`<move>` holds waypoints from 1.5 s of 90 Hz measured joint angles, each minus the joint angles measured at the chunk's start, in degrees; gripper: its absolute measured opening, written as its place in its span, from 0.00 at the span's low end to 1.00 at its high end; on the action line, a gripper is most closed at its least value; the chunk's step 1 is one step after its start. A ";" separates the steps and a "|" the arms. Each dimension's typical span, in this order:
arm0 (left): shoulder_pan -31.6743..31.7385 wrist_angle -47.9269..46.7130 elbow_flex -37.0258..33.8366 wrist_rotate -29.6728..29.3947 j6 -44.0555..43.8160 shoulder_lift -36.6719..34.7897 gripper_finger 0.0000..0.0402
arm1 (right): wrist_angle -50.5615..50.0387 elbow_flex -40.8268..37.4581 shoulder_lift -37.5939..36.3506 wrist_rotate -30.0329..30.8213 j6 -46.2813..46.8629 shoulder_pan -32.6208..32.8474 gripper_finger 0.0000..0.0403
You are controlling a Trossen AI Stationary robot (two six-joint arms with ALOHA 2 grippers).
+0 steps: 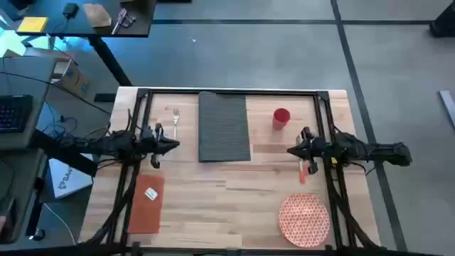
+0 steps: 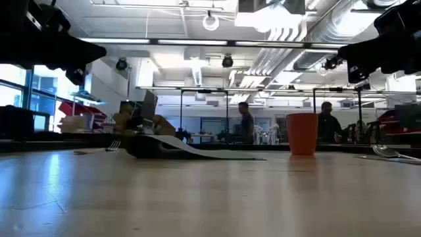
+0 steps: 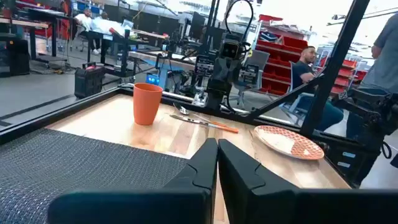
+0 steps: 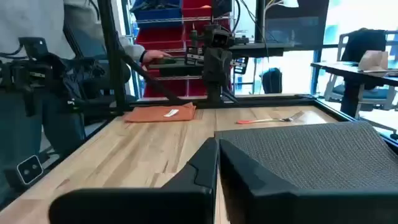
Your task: Set table place
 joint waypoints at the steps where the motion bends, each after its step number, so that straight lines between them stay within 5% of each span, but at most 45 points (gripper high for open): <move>1: -0.01 0.00 0.00 0.00 0.00 0.00 0.00 | -0.01 0.01 0.00 0.00 0.00 0.00 0.00; 105: 0.00 0.33 -0.01 -0.27 -0.19 0.00 0.00 | 0.00 0.02 -0.02 0.00 0.00 0.00 0.00; 122: -0.02 12.59 -0.04 2.02 -18.04 -0.01 0.00 | 0.00 0.01 -0.02 0.00 -0.01 0.00 0.00; 135: 0.02 24.45 0.22 -6.78 -18.76 0.02 0.00 | -0.02 0.02 -0.02 0.00 0.00 0.00 0.00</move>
